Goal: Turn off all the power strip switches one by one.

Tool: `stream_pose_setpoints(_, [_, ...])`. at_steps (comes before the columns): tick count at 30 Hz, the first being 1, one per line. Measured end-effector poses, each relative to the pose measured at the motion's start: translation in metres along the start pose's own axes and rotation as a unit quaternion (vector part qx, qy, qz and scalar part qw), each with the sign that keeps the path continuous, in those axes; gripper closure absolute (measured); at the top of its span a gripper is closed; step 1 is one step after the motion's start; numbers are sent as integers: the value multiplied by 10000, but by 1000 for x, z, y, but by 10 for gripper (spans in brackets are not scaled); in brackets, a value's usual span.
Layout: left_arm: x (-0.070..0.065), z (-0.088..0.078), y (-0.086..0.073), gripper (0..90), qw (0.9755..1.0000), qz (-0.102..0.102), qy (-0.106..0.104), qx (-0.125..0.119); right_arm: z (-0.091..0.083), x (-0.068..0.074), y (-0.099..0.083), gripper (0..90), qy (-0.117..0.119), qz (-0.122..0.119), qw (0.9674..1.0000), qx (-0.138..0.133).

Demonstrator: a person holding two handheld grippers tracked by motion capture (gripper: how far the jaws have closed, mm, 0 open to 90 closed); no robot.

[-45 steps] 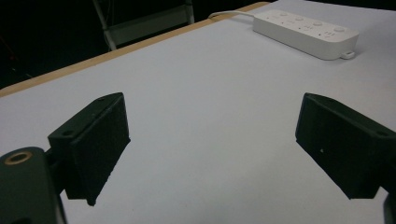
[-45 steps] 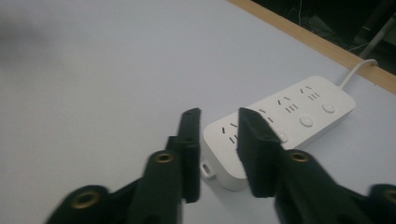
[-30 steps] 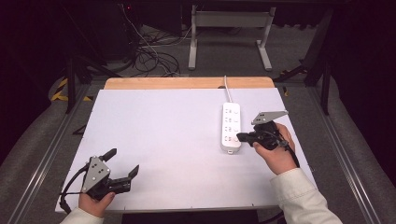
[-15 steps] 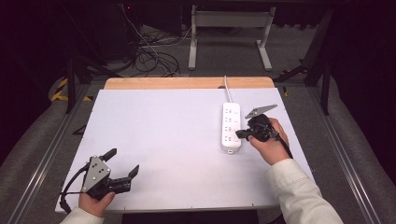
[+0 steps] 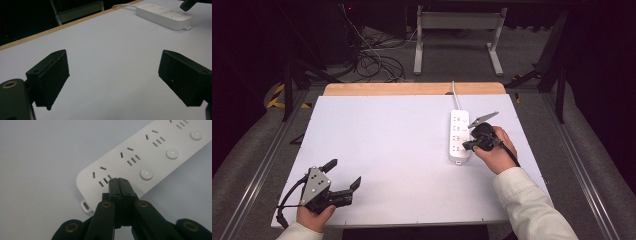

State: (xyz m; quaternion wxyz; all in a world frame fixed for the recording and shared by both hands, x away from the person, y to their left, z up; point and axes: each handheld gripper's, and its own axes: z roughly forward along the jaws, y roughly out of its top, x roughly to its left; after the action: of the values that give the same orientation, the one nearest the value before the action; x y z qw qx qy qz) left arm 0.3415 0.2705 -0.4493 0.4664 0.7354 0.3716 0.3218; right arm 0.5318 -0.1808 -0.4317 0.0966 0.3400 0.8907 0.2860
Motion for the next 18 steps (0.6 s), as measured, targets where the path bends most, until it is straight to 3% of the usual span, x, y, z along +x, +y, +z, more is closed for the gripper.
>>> stream_pose_setpoints(13, [0, 0, 0, 103, 10000, 3, -4, -1, 7, 2, 1, 900, -58, -51, 9999, 149])
stream_pose_setpoints(18, [0, 0, 0, 103, 10000, 35, 2, 6, 9, 3, 1, 900, -93, 39, 9998, 195])
